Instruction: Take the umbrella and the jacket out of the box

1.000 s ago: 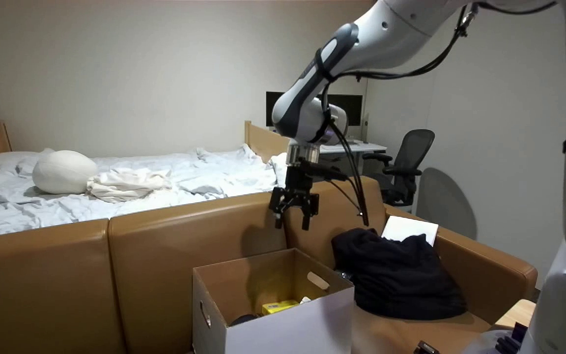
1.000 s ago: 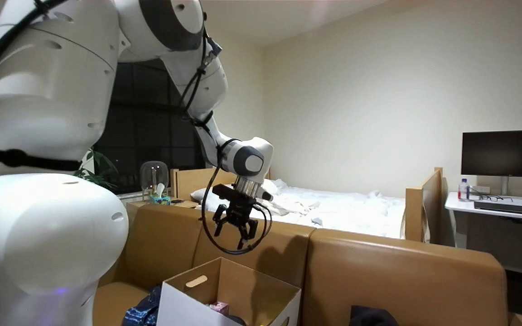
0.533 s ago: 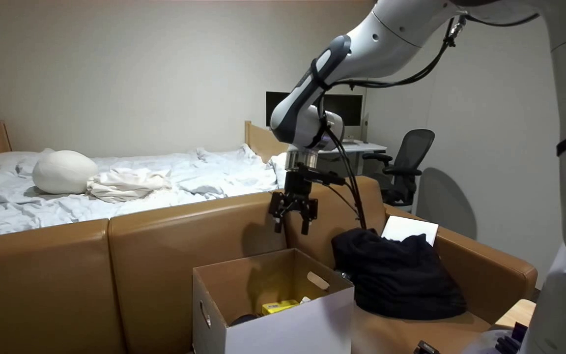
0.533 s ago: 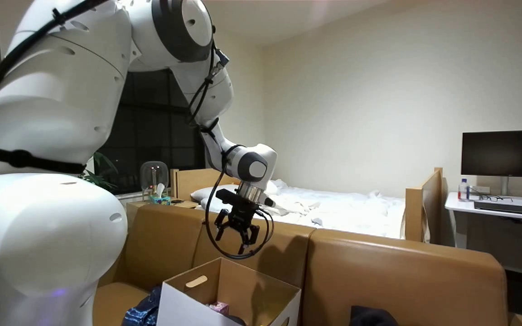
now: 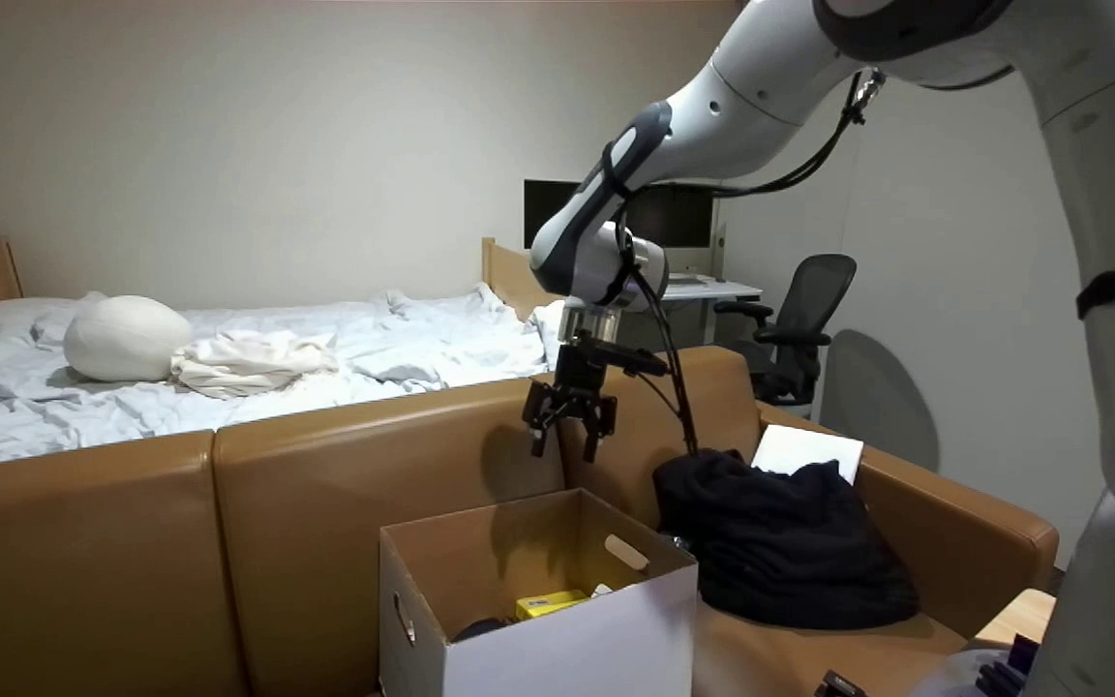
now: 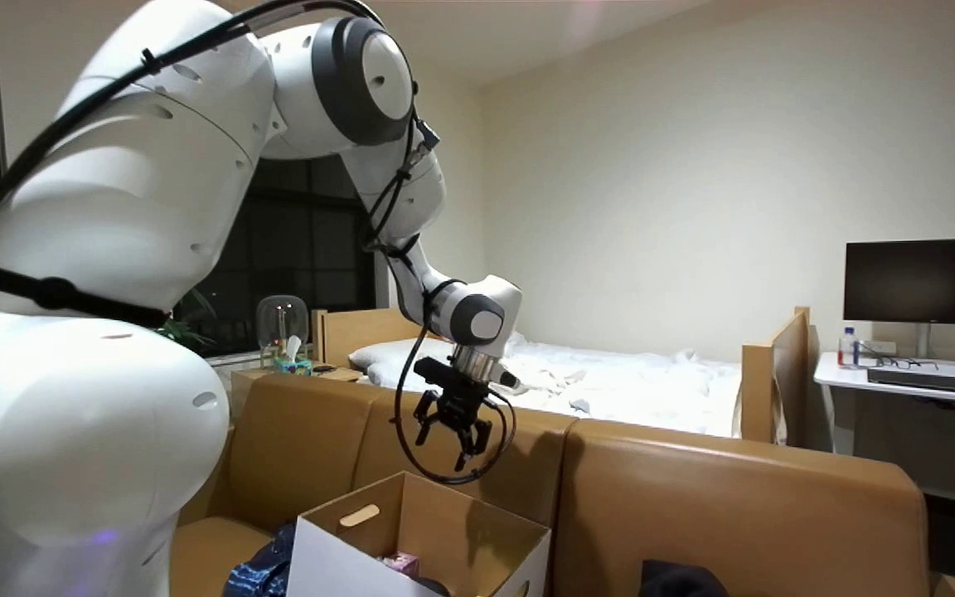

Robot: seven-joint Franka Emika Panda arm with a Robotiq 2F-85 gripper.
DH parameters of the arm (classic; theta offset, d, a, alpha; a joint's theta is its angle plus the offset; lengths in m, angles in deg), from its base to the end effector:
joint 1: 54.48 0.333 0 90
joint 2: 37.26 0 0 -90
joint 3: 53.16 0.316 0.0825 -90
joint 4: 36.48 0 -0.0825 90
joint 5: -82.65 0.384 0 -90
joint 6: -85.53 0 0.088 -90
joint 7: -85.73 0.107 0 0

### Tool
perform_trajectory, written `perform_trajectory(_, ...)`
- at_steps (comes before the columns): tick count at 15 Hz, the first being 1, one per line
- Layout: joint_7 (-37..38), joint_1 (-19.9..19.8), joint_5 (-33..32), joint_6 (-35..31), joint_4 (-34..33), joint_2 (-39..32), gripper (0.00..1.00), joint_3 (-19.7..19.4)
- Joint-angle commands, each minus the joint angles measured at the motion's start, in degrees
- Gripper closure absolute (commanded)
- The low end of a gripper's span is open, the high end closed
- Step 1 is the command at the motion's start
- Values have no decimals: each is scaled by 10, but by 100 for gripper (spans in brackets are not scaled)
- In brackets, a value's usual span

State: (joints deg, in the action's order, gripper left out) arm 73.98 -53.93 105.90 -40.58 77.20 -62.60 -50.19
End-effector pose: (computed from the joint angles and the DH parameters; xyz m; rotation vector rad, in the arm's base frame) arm 0.5861 0.0492 0.2260 -2.7916 0.0205 0.2824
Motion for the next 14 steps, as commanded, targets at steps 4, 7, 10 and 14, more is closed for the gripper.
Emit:
perform_trajectory(4,-2,-19,-3,-27,-107,-142,0,38)
perform_trajectory(7,5,-13,-26,7,-165,-219,0,46)
perform_trajectory(10,7,-8,-40,9,-205,-271,0,53)
perform_trajectory(14,2,-4,-56,11,-254,-320,0,62)
